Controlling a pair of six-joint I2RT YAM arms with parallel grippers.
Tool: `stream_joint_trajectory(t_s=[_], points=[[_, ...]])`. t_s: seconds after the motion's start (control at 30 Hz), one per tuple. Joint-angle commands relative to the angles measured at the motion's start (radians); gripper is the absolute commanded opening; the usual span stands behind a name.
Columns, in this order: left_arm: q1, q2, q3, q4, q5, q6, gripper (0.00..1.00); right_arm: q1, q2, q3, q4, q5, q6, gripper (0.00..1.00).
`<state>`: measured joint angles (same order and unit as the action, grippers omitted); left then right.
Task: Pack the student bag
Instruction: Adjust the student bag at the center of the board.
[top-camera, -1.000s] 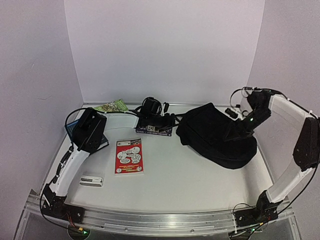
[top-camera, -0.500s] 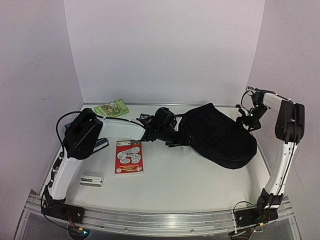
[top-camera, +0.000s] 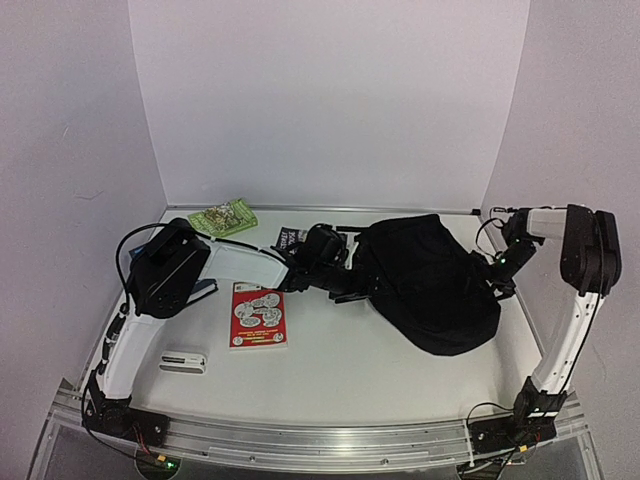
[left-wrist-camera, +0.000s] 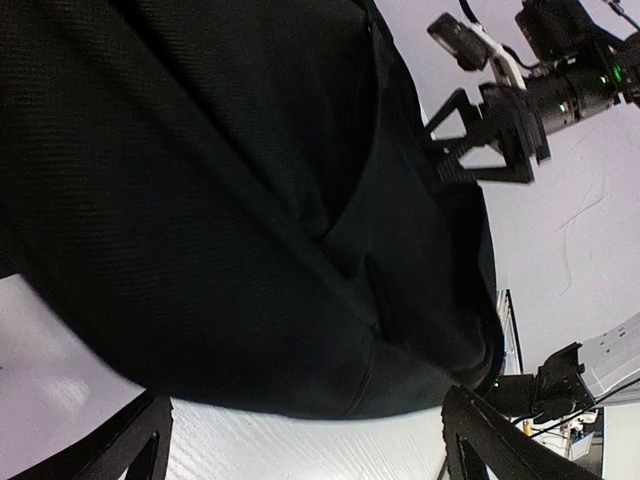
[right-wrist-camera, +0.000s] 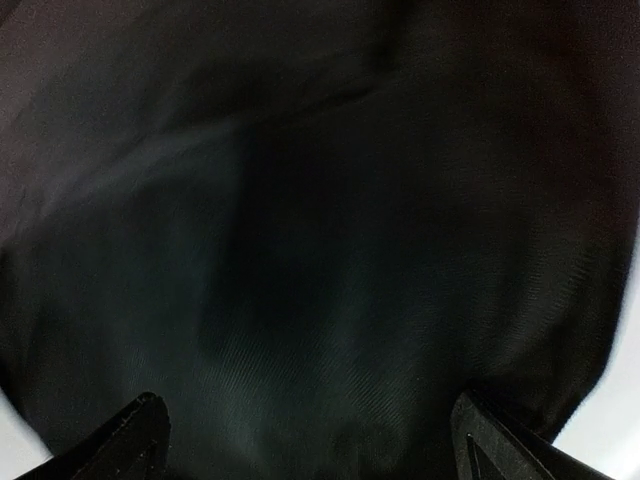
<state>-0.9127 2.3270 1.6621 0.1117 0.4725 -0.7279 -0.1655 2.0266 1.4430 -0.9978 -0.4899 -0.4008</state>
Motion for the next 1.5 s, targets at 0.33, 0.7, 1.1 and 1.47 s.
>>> stream_joint_trajectory(t_s=[0.33, 0.7, 1.1, 1.47], points=[[0.019, -0.061, -0.02, -0.073, -0.088, 0.038, 0.92, 0.188, -0.35, -0.074, -0.2, -0.19, -0.057, 0.98], [-0.036, -0.04, -0.035, -0.119, -0.069, 0.016, 0.89, 0.006, -0.135, -0.074, -0.076, 0.042, -0.038, 0.97], [0.039, -0.085, -0.169, 0.063, 0.051, -0.042, 0.64, 0.228, -0.266, -0.242, -0.171, -0.158, -0.148, 0.76], [0.129, -0.174, -0.298, 0.218, 0.135, -0.082, 0.7, 0.282, -0.438, -0.067, -0.185, -0.165, -0.24, 0.76]])
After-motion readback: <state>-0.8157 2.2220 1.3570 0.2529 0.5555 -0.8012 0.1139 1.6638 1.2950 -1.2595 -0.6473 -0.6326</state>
